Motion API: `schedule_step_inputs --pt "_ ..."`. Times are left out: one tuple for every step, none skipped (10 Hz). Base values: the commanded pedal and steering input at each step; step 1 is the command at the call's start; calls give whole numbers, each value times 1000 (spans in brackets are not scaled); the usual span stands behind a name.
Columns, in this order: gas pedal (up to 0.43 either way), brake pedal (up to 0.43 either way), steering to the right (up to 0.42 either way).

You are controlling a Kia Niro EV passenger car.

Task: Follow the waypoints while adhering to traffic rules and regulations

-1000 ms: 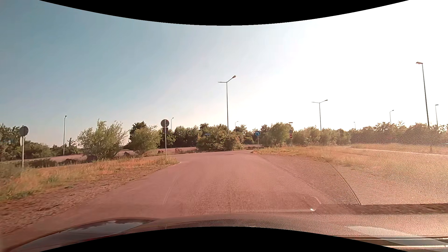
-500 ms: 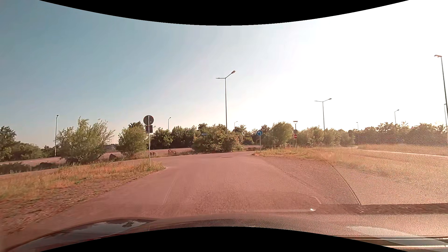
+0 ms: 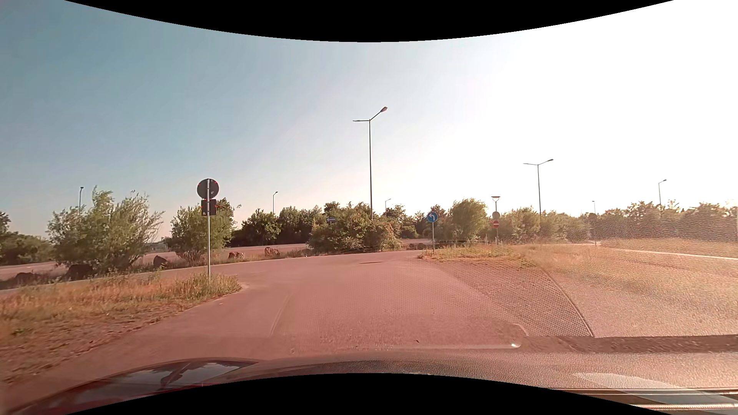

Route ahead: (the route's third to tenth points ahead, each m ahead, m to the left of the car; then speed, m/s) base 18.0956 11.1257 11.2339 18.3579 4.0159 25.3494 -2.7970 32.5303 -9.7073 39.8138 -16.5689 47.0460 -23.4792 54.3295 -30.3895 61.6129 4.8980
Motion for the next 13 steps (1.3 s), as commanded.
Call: schedule_step_inputs --pt "0 6 -3" --pt "0 6 -6" --pt "0 6 -9" --pt "0 6 -10" --pt "0 6 -11" --pt "0 6 -12" --pt "0 6 -15" --pt "0 6 -21" --pt "8 6 -33" --pt "20 6 -42" --pt "39 6 -56" --pt "47 6 -69" --pt "47 6 -83"
